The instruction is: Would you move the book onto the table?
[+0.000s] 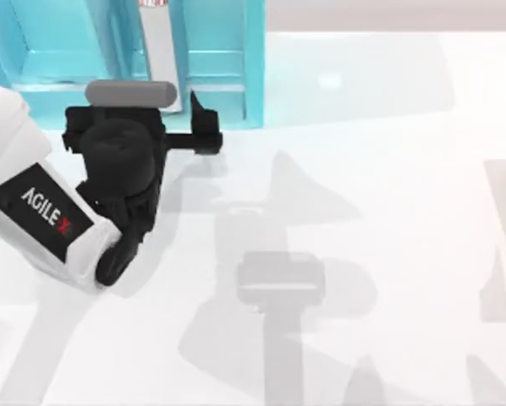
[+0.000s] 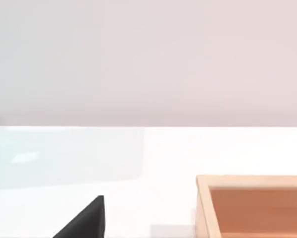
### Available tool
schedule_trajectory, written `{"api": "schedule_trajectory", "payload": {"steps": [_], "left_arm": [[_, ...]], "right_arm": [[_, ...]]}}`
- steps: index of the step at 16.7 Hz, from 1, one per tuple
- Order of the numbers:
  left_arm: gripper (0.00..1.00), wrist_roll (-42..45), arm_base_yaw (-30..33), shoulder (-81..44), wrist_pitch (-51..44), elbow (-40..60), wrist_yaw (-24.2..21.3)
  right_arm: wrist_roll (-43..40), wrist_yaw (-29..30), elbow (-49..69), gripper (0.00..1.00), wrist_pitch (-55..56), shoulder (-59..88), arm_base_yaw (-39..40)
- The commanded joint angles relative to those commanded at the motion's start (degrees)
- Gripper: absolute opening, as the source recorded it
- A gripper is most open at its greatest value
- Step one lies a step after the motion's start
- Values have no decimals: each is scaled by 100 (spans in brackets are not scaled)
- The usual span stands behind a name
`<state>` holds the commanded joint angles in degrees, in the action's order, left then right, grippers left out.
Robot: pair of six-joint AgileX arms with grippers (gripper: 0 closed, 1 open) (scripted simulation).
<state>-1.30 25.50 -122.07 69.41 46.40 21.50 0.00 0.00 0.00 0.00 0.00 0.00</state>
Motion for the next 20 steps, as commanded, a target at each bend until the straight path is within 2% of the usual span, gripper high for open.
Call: {"api": "schedule_trajectory", "payload": {"steps": [3, 11, 17, 20], "left_arm": [[100, 3, -57, -224, -153, 396, -75], [100, 38, -405, -1289, -1075, 2407, -437], [100, 39, -447, -1389, -1178, 2599, -480], [77, 39, -447, -1389, -1178, 2599, -480]], "right_arm": [[0, 0, 0, 100, 0, 0, 0], [0, 0, 0, 100, 0, 0, 0], [0, 0, 0, 100, 0, 0, 0], [0, 0, 0, 100, 0, 0, 0]]}}
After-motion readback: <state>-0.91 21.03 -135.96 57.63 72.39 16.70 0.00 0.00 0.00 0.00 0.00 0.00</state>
